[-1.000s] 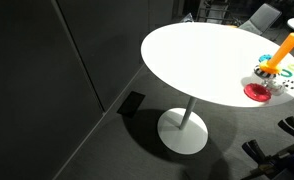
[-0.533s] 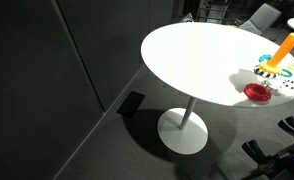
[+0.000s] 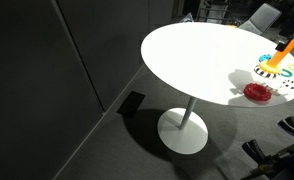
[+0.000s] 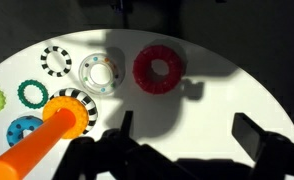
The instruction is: Pick up the red ring and place it on the ring stacking stand
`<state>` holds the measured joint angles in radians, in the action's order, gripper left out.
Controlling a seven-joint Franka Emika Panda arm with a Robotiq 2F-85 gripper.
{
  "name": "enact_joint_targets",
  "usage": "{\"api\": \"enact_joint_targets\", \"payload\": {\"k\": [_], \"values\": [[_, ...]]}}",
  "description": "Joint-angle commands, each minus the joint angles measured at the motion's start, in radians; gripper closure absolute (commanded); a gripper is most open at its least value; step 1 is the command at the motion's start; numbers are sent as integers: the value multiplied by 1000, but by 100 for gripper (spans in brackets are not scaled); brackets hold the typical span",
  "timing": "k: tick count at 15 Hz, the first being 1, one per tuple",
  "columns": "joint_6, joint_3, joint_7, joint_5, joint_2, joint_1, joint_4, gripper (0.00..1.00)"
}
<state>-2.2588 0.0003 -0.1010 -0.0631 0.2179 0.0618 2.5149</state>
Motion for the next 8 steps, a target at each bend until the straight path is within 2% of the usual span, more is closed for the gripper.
{"api": "enact_joint_targets", "payload": {"k": [1, 3, 8], "values": [[-11, -27, 69, 48, -37, -12, -9, 0], [-2, -17, 34, 24, -27, -9, -1, 0], [-2, -20, 36, 24, -40, -8, -2, 0]]}}
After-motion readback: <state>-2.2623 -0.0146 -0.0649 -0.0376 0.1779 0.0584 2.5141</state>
